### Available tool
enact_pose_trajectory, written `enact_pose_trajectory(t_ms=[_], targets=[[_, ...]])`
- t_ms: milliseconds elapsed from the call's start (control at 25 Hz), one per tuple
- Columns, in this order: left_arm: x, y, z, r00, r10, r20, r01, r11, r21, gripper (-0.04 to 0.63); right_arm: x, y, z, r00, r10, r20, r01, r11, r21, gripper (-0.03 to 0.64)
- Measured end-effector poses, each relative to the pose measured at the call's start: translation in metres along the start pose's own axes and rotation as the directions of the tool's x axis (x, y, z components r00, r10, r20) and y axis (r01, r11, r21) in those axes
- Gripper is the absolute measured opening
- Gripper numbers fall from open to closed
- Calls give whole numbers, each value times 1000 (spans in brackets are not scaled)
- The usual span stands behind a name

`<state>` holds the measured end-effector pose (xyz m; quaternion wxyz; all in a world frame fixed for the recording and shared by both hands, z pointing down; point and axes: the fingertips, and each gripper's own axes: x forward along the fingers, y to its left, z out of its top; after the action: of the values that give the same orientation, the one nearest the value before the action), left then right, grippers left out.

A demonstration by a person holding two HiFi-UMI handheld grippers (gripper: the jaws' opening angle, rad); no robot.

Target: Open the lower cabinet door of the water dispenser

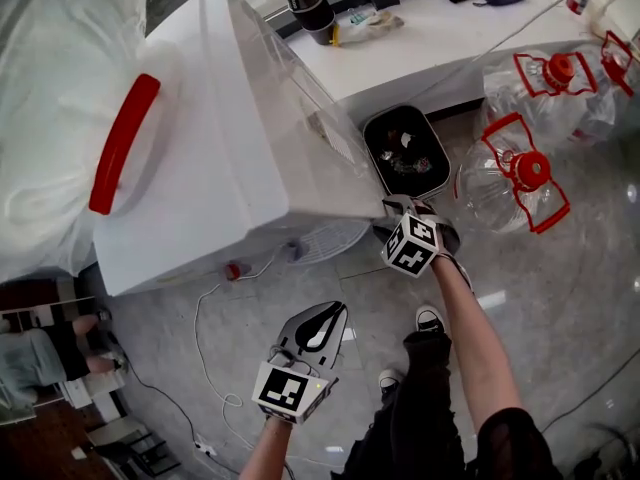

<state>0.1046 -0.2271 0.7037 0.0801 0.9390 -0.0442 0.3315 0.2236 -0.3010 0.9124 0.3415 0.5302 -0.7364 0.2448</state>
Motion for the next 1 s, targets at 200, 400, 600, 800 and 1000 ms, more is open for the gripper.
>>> enact_pose_trajectory(t_ms=[200,400,600,800,1000], targets=[[0,2,-7,1000,6,-10,-7,1000,-14,28,0,2,-1,1000,-11,-8,11,999,31,241],[-2,-3,-3,1000,-9,1,9,1000,-3,28,-10,24,-14,1000,12,-29,-12,1000,14,246],[-12,-11,-2,1000,-14,8,14,1000,4,28,-29,61,-35,999,33,-27,-33,999,16,198],[-40,-16,-16,1000,2,20,-2,1000,-1,27,-39,109,-48,996,66,-65,-66,998,1,188],[-79,-22,-40,999,35,27,-34,999,-22,28,-47,165,-59,989,105,-100,-107,994,-11,173]])
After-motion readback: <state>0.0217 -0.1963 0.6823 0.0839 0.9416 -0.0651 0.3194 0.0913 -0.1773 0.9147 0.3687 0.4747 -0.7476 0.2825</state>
